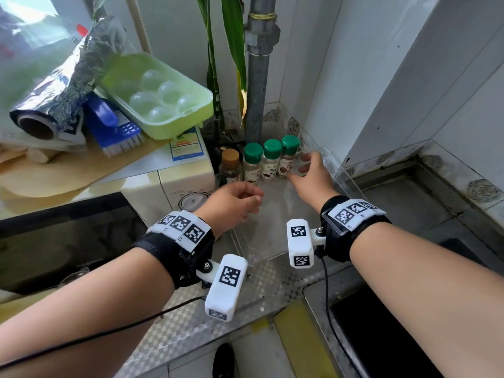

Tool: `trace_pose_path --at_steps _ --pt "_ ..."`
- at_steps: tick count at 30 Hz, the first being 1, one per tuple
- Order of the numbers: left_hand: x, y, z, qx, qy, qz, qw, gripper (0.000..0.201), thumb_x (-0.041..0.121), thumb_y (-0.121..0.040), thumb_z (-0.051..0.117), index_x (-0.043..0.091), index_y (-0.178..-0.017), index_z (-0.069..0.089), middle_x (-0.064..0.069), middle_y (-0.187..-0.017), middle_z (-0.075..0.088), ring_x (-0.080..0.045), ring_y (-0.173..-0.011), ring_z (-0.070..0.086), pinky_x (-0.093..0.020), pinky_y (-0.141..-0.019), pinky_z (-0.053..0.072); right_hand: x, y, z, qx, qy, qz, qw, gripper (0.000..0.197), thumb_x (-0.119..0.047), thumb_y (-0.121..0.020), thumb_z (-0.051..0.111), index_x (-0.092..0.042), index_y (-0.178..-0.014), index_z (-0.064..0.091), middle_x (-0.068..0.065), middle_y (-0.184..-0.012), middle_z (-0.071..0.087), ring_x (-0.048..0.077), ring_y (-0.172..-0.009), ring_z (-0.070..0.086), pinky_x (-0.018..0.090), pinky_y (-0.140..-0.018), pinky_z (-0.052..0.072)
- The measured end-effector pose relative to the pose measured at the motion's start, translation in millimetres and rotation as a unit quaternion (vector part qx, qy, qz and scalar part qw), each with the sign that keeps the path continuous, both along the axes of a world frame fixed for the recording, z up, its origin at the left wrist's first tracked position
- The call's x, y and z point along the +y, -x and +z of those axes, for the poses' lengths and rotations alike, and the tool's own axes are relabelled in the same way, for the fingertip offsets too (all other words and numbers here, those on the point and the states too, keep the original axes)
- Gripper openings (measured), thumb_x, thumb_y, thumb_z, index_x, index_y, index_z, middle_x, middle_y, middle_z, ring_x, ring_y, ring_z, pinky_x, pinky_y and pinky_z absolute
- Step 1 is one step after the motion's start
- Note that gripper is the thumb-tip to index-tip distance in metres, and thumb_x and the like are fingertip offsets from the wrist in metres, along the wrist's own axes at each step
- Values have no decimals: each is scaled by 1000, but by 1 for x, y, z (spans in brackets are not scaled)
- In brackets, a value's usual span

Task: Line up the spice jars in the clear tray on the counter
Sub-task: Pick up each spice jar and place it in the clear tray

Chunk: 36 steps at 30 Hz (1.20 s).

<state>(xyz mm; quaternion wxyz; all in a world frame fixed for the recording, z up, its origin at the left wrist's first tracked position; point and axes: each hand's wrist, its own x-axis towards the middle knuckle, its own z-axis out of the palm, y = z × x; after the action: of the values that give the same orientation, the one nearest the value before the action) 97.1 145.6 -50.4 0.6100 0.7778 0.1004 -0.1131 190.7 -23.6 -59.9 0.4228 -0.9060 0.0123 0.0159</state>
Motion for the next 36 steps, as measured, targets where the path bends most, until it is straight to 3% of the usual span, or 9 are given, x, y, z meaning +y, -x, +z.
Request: trace_pose_path --at_steps 4,7,11,13,18,22,26,30,36 --pt "7 15 4 5 -30 -28 999 11 13 -88 62 20 -79 63 3 -67 61 -8 -59 52 -9 -47 40 -5 16 1 3 -5 11 1000 35 -26 -85 64 -15 -115 48 1 -102 55 23 -99 59 45 -90 52" --pt "16 29 5 17 -65 -30 997 6 22 -85 66 22 -80 65 1 -71 64 -12 -66 54 -15 -53 40 -3 32 3 -1 -23 24 999 32 -23 -86 63 -15 -114 51 -3 -91 54 19 -91 56 39 -85 52" --pt "30 48 -2 28 -110 12 993 4 25 -82 69 23 -81 66 2 -75 65 -10 -67 55 -18 -57 43 1 52 4 -8 -32 24 999 31 -24 -86 63 -13 -114 54 -1 -95 56 17 -85 54 28 -75 45" --pt "37 57 -9 41 -140 29 989 8 27 -79 73 22 -84 67 0 -80 65 -12 -70 55 -23 -62 44 1 59 3 -9 -39 24 999 31 -24 -86 63 -13 -112 54 0 -94 55 17 -86 54 28 -76 45" --pt "51 79 -36 83 -192 73 975 37 23 -76 75 17 -110 64 -3 -103 58 -19 -86 56 -30 -80 50 1 76 1 -4 -38 38 999 31 -24 -87 62 -12 -114 53 0 -96 54 18 -90 55 33 -83 47" --pt "57 86 -46 21 -224 152 962 36 18 -75 71 20 -110 65 -1 -111 60 -21 -95 59 -25 -81 46 1 85 -2 -9 -43 43 998 28 -23 -87 62 -13 -112 53 -8 -83 49 17 -89 53 30 -80 45" --pt "59 90 -55 46 -298 114 947 43 21 -71 69 29 -113 64 -5 -123 60 -27 -114 56 -28 -90 49 2 92 -4 -11 -52 49 997 20 -21 -86 62 -18 -102 50 -10 -80 47 17 -87 52 31 -79 46" --pt "59 95 -64 64 -292 77 951 47 16 -72 71 25 -118 63 -6 -121 64 -24 -103 63 -28 -82 52 4 97 -4 -9 -53 50 997 20 -21 -86 62 -19 -101 50 -9 -81 48 17 -87 53 34 -84 48" --pt "59 96 -61 46 -272 98 956 41 14 -81 63 20 -122 60 -10 -119 63 -24 -98 60 -26 -76 46 5 100 -2 1 -59 56 997 18 -23 -85 62 -22 -99 51 -8 -81 50 17 -83 55 38 -84 50"
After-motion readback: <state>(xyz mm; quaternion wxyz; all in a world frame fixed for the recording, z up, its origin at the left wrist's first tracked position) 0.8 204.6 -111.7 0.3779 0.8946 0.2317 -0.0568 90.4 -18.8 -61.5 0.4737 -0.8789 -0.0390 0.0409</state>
